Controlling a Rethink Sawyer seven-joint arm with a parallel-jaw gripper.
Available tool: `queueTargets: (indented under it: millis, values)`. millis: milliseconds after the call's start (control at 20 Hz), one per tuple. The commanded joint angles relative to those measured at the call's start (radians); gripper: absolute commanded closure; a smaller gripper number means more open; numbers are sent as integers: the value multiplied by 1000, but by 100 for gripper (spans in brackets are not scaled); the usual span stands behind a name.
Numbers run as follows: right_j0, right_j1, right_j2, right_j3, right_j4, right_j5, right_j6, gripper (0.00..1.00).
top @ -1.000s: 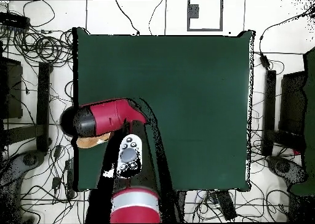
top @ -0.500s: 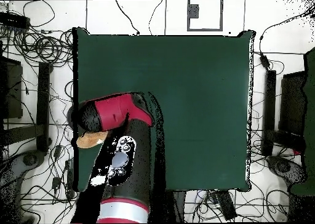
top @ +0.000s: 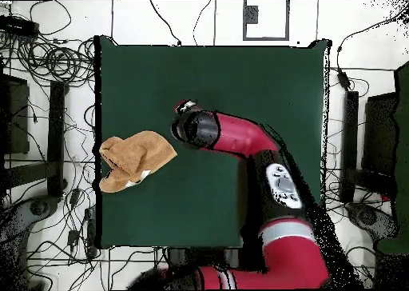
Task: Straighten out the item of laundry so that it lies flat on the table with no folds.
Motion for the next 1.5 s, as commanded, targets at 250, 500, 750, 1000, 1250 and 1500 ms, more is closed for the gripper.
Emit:
queueTargets:
  millis: [250, 500, 750, 1000, 1250, 1500]
  values:
    - [-226, 207, 456, 203, -10, -7, -134, 0]
    - [-318, 287, 569, 206, -19, 61, -167, 0]
    - [-385, 354, 664, 229, -17, 74, -155, 0]
    - [-403, 400, 699, 208, -34, 72, -145, 0]
    - [-418, 439, 718, 185, -36, 98, -148, 0]
    - [-434, 497, 757, 158, -32, 121, -159, 0]
